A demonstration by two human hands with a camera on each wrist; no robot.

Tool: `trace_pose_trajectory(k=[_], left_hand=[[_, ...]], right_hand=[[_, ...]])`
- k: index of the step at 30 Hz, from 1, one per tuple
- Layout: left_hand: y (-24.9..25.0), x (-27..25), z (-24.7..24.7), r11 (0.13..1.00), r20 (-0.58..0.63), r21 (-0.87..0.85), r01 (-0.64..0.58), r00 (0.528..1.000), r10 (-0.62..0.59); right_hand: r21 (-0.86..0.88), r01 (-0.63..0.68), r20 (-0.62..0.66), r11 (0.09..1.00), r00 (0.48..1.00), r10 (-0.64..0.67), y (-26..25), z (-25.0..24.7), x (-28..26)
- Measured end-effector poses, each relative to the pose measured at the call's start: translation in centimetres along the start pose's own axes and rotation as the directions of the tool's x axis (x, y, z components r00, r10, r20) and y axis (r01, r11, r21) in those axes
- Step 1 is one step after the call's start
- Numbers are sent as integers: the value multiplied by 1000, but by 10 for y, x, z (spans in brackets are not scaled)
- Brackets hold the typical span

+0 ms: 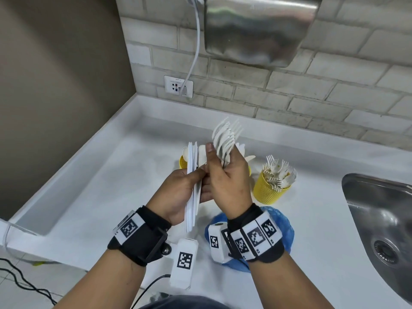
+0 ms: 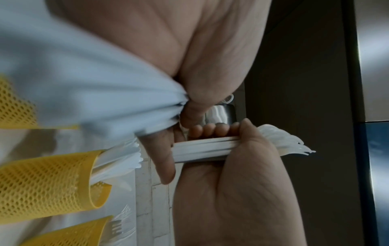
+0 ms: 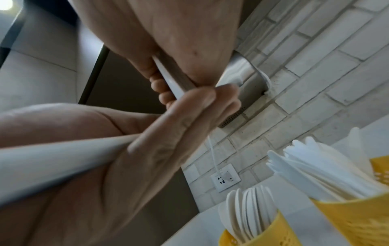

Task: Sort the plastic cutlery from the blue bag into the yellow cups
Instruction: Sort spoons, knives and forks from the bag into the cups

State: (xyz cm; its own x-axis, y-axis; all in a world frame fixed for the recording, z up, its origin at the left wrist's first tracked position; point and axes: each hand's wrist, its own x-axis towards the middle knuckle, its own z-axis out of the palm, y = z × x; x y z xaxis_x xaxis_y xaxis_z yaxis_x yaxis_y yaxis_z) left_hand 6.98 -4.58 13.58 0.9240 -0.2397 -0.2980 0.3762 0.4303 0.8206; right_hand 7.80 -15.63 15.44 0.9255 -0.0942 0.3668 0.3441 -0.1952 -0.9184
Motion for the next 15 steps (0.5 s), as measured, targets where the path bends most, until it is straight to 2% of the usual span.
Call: trace_pose_trajectory(k=[5, 8, 12, 15], left_hand=[[-3, 1, -4, 999, -41, -31, -16, 999, 15], [-2, 0, -7, 998, -85, -49, -43, 996, 39], [1, -4, -7, 998, -87, 2, -65, 994, 65], [1, -7, -7, 994, -67, 73, -77, 994, 82]], right_hand=[[-150, 98, -32, 984, 994, -104, 8, -7, 1], [-92, 32, 8, 995, 999, -31, 12, -20, 2], [67, -169, 50, 983, 985, 166, 8, -38, 0], [162, -188, -2, 969, 982, 191, 2, -50, -1]])
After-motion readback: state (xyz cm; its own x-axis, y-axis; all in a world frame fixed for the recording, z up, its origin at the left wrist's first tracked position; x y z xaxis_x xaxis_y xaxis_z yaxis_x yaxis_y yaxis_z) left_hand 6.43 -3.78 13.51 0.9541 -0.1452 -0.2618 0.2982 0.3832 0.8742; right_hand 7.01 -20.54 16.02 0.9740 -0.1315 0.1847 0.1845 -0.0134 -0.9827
